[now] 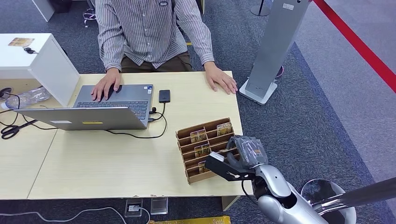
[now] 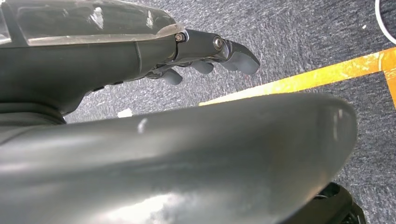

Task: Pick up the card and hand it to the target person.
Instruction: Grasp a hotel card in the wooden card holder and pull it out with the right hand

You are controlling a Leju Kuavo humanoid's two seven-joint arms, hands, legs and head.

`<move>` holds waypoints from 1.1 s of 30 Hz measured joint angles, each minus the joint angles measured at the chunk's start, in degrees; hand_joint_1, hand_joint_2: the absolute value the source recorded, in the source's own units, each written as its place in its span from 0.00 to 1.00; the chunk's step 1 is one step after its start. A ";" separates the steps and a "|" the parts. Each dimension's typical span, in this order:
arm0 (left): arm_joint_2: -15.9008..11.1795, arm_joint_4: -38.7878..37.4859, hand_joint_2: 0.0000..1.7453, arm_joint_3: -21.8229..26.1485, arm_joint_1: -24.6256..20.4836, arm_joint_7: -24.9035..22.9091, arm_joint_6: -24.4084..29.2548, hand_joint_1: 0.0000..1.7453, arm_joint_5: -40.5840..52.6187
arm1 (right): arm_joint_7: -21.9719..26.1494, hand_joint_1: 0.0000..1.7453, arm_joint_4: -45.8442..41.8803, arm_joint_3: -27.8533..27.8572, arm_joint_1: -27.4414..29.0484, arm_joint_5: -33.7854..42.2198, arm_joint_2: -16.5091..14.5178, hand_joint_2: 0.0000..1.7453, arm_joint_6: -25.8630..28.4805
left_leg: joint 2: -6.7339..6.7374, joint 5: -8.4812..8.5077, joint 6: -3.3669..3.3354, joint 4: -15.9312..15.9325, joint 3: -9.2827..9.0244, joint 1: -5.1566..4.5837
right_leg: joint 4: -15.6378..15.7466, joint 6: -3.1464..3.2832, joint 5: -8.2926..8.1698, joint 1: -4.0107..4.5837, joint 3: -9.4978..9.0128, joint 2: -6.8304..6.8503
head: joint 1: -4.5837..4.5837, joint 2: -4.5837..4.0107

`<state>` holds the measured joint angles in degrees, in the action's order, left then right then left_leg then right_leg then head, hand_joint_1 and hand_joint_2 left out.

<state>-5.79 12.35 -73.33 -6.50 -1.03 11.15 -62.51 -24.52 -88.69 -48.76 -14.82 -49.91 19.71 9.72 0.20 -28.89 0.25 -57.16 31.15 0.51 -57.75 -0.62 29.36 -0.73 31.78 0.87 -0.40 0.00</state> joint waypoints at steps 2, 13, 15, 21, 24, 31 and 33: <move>0.00 0.00 0.00 0.00 0.00 0.00 0.00 0.00 0.00 | 0.00 0.59 0.15 -0.12 -0.01 0.05 0.00 1.00 0.01 | 0.00 0.00 0.00 0.00 0.00 0.00 | 0.00 0.00 0.00 0.00 0.00 0.00 | 0.00 0.00; 0.00 0.00 0.00 0.00 0.00 0.00 0.00 0.00 0.00 | 0.03 0.94 0.69 -0.20 -0.20 -0.03 -0.02 1.00 0.05 | 0.00 0.00 0.00 0.00 0.01 0.00 | 0.00 0.00 0.00 0.00 0.00 0.01 | -0.02 0.00; 0.00 0.00 0.00 0.00 0.00 0.00 0.01 0.00 0.00 | 0.04 0.99 0.69 -0.19 -0.28 -0.15 -0.03 1.00 0.10 | 0.00 0.00 0.00 0.00 0.00 0.00 | 0.00 0.00 0.00 0.00 0.00 0.01 | -0.01 0.00; 0.00 0.00 1.00 0.00 0.00 0.18 0.02 0.00 0.15 | 0.18 1.00 0.69 -0.18 -0.33 -0.47 -0.04 1.00 0.62 | 0.00 0.00 0.00 0.00 0.00 0.00 | 0.00 0.00 0.00 0.00 0.00 0.01 | -0.02 0.01; 0.00 0.00 1.00 0.00 0.00 0.62 0.16 0.00 0.46 | 0.39 1.00 0.69 -0.18 -0.26 -0.56 -0.04 1.00 1.09 | 0.00 0.00 0.00 0.00 0.00 0.00 | 0.00 0.00 0.00 0.00 0.00 0.01 | -0.01 0.01; 0.00 0.00 1.00 0.00 0.00 0.70 1.03 0.00 0.37 | 2.16 1.00 0.69 -0.16 -0.01 -2.10 -0.04 1.00 3.87 | 0.00 0.00 0.00 0.00 0.00 0.00 | 0.00 0.00 0.00 0.00 0.01 0.00 | 0.00 0.00; 0.00 0.00 1.00 0.00 0.00 0.68 1.03 0.00 0.35 | 2.97 1.00 0.69 -0.15 0.00 -2.33 -0.04 1.00 4.94 | 0.00 0.00 0.00 0.00 0.00 0.00 | 0.00 0.00 0.00 0.00 0.00 0.00 | 0.00 0.00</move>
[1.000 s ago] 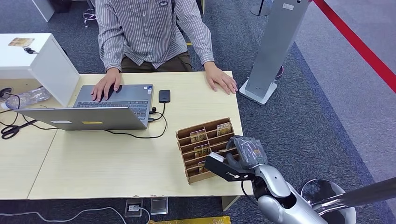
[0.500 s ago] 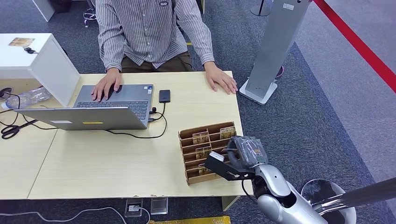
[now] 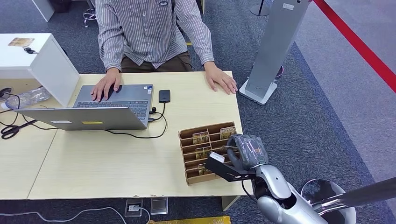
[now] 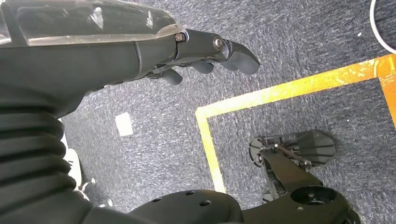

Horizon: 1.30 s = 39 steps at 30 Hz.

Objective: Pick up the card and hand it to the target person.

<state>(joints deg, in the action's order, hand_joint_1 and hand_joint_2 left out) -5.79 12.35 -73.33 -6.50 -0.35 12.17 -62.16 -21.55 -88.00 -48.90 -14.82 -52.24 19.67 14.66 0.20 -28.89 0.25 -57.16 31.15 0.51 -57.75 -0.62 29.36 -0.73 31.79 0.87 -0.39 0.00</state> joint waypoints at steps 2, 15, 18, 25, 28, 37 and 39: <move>0.00 0.00 1.00 0.00 0.00 -0.01 0.00 0.00 0.00 | 0.81 1.00 -0.05 0.05 0.00 0.02 0.00 1.00 1.02 | 0.00 0.00 0.00 0.00 0.00 0.00 | 0.00 0.00 0.00 0.00 0.00 0.00 | -0.01 0.01; 0.00 0.00 1.00 0.00 0.03 -0.03 -0.26 0.00 -0.43 | 3.19 1.00 -10.24 3.17 -2.74 10.13 1.10 1.00 2.58 | 0.00 0.00 0.00 0.00 -0.01 0.00 | 0.00 0.00 -0.01 0.00 0.00 0.00 | -0.04 0.00; 0.00 0.00 1.00 0.00 0.03 -0.03 -0.40 0.00 -0.50 | 3.95 1.00 -13.85 3.40 -4.57 11.89 1.45 1.00 2.54 | 0.01 0.00 0.00 0.00 -0.01 0.00 | 0.00 0.00 -0.01 0.00 0.00 0.00 | -0.03 0.00; 0.00 0.00 1.00 0.00 0.03 0.04 -0.62 0.00 -0.52 | 7.63 1.00 -18.26 3.13 -7.55 14.93 1.24 1.00 3.93 | 0.00 0.00 0.00 0.00 0.00 0.00 | 0.00 0.00 -0.01 0.00 -0.02 0.00 | -0.02 0.00; 0.00 0.00 1.00 0.00 0.01 0.10 -0.67 0.00 -0.52 | 9.71 1.00 -18.55 2.64 -8.64 15.94 0.45 1.00 5.26 | 0.00 0.00 0.00 0.00 0.00 0.00 | -0.01 0.00 -0.01 0.00 -0.02 0.00 | -0.04 0.00; 0.07 0.00 1.00 -0.01 -0.09 0.84 -0.98 0.00 0.31 | 13.18 1.00 -13.84 0.56 -13.59 17.74 -3.09 1.00 8.48 | 0.00 0.01 0.00 0.00 0.01 0.00 | -0.01 0.00 -0.01 0.00 -0.03 0.00 | -0.02 0.00; 0.09 0.00 1.00 -0.03 -0.14 1.01 -1.13 0.00 0.60 | 14.16 1.00 -11.23 0.06 -14.88 18.24 -4.08 1.00 9.66 | 0.00 0.01 0.00 0.00 0.01 0.00 | -0.02 0.00 -0.01 0.00 -0.03 0.01 | -0.01 0.00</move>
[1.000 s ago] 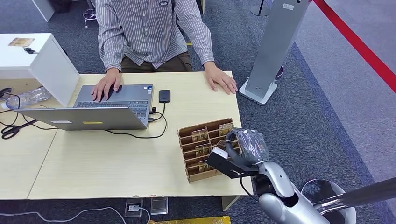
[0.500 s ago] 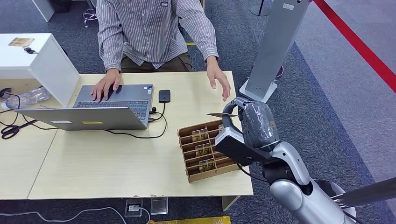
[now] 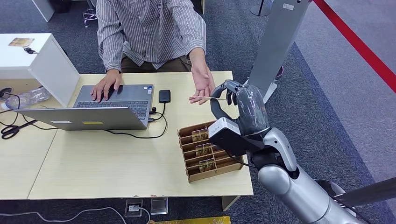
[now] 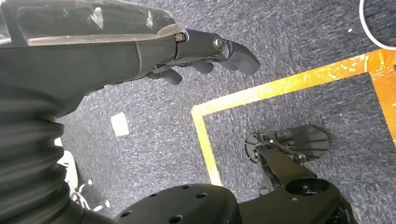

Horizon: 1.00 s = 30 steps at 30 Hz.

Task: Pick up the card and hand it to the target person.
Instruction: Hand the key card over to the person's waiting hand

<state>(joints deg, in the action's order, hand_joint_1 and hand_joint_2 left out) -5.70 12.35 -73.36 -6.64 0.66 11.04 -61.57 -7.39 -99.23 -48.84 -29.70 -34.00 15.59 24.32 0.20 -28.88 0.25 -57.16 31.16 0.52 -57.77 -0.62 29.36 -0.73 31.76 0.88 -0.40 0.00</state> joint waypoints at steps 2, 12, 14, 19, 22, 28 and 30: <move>0.04 0.00 1.00 -0.02 -0.02 0.04 -0.08 0.00 0.15 | 1.31 1.00 2.78 -0.42 -0.97 1.28 -0.97 1.00 0.89 | 0.00 0.00 0.00 0.00 0.01 0.00 | 0.00 0.00 0.00 0.00 0.00 0.01 | -0.01 0.01; 0.20 0.00 1.00 -0.16 -0.11 -0.10 -0.05 0.00 0.18 | 7.72 1.00 18.69 -2.42 -3.80 6.15 -6.10 1.00 6.03 | -0.01 0.00 0.00 0.00 0.03 0.00 | 0.00 0.00 0.00 0.00 0.02 0.02 | 0.01 0.01; 0.21 0.00 1.00 -0.32 -0.10 -0.23 -0.06 0.00 0.17 | 8.15 0.75 20.72 -2.73 -3.93 6.22 -6.81 1.00 6.76 | -0.01 0.00 0.00 0.00 0.02 0.00 | 0.00 0.00 0.00 0.00 0.02 0.01 | -0.01 0.01; 0.22 0.00 0.25 -0.88 -0.09 -0.49 -0.26 0.00 0.14 | 8.76 0.00 24.69 -3.44 -4.07 6.16 -8.26 1.00 8.36 | -0.01 0.00 0.00 0.00 0.01 0.00 | 0.00 0.00 0.00 0.00 0.04 0.01 | -0.01 0.00; 0.22 0.00 0.00 -0.96 -0.07 -0.45 -0.33 0.00 0.06 | 8.74 0.00 25.53 -3.81 -3.80 6.41 -8.69 1.00 9.32 | 0.00 0.00 0.00 0.00 0.01 0.00 | 0.00 0.00 0.00 0.00 0.04 0.01 | -0.01 0.00; 0.22 0.00 0.00 -0.92 0.03 -1.01 0.52 0.00 -1.03 | 7.84 0.00 23.86 -3.72 -1.02 7.68 -8.51 1.00 10.58 | 0.00 0.00 0.00 0.00 0.01 0.00 | 0.00 0.00 0.00 0.00 0.07 0.00 | -0.03 0.01; 0.22 0.00 0.00 -0.91 0.06 -1.28 0.81 0.00 -1.39 | 7.34 0.00 22.25 -3.25 0.65 8.21 -8.10 1.00 10.50 | 0.00 0.00 0.00 0.00 0.00 0.00 | 0.00 0.00 0.01 0.00 0.07 0.00 | -0.01 0.01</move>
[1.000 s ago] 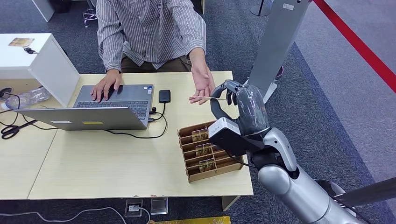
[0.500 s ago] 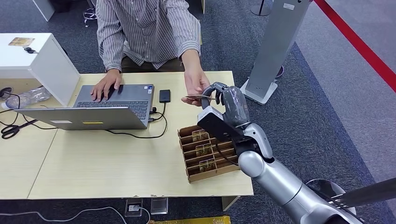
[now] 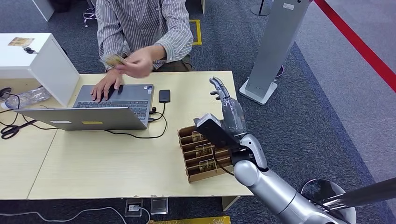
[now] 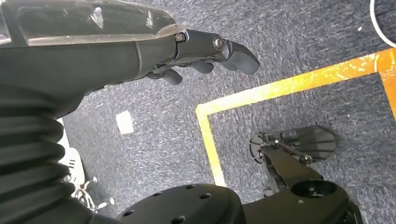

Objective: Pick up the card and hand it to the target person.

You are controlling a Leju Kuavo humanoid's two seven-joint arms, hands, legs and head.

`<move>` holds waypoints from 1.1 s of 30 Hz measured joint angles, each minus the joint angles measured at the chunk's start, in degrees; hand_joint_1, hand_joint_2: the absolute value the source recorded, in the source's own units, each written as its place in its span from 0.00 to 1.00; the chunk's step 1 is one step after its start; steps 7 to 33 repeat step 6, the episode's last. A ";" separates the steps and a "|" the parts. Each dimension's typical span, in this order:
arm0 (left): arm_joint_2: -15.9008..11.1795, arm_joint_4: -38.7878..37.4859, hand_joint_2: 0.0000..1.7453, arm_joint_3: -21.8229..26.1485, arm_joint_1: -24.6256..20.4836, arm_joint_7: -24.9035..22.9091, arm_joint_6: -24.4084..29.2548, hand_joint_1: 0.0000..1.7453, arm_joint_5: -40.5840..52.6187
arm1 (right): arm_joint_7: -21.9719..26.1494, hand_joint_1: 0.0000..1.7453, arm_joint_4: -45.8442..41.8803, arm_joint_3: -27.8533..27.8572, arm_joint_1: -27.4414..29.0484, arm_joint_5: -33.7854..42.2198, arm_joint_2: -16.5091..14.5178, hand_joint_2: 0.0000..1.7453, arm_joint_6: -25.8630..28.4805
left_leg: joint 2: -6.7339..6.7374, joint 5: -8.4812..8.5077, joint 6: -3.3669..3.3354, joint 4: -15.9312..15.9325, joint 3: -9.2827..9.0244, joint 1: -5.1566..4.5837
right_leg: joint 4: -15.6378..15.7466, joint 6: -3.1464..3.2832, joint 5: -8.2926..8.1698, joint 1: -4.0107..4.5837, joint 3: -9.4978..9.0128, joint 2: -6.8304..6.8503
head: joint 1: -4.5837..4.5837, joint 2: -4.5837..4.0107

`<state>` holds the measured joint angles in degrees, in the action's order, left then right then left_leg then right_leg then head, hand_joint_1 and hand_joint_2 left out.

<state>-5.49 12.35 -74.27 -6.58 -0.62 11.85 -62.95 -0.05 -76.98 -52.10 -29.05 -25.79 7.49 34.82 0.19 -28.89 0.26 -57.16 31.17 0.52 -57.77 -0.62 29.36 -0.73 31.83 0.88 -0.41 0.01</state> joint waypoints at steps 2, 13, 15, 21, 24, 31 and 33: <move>0.00 0.00 0.00 0.02 0.08 -0.29 0.18 0.00 -0.33 | -0.38 0.00 -1.95 0.71 1.95 0.89 0.56 1.00 -0.22 | 0.01 0.00 0.00 0.00 0.00 0.00 | 0.00 0.00 0.00 0.00 0.00 -0.01 | -0.02 -0.01; 0.00 0.00 0.00 0.02 0.15 -0.75 0.40 0.00 -0.63 | -0.58 0.00 -5.26 1.99 5.23 4.34 1.75 1.00 -1.58 | 0.01 0.00 0.00 0.00 -0.01 0.00 | 0.01 0.00 0.00 0.00 -0.01 -0.01 | 0.03 0.01; 0.00 0.00 0.00 0.02 0.15 -0.75 0.40 0.00 -0.63 | -0.58 0.00 -5.26 1.99 5.23 4.34 1.75 1.00 -1.58 | 0.01 0.00 0.00 0.00 -0.01 0.00 | 0.01 0.00 0.00 0.00 -0.01 -0.01 | 0.03 0.01; 0.00 0.00 0.00 0.02 0.15 -0.75 0.40 0.00 -0.63 | -0.58 0.00 -5.26 1.99 5.23 4.34 1.75 1.00 -1.58 | 0.01 0.00 0.00 0.00 -0.01 0.00 | 0.01 0.00 0.00 0.00 -0.01 -0.01 | 0.03 0.01; 0.00 0.00 0.00 0.02 0.15 -0.75 0.40 0.00 -0.63 | -0.58 0.00 -5.26 1.99 5.23 4.34 1.75 1.00 -1.58 | 0.01 0.00 0.00 0.00 -0.01 0.00 | 0.01 0.00 0.00 0.00 -0.01 -0.01 | 0.03 0.01; 0.00 0.00 0.00 0.02 0.15 -0.75 0.40 0.00 -0.63 | -0.58 0.00 -5.26 1.99 5.23 4.34 1.75 1.00 -1.58 | 0.01 0.00 0.00 0.00 -0.01 0.00 | 0.01 0.00 0.00 0.00 -0.01 -0.01 | 0.03 0.01; 0.00 0.00 0.00 0.02 0.15 -0.75 0.40 0.00 -0.63 | -0.58 0.00 -5.26 1.99 5.23 4.34 1.75 1.00 -1.58 | 0.01 0.00 0.00 0.00 -0.01 0.00 | 0.01 0.00 0.00 0.00 -0.01 -0.01 | 0.03 0.01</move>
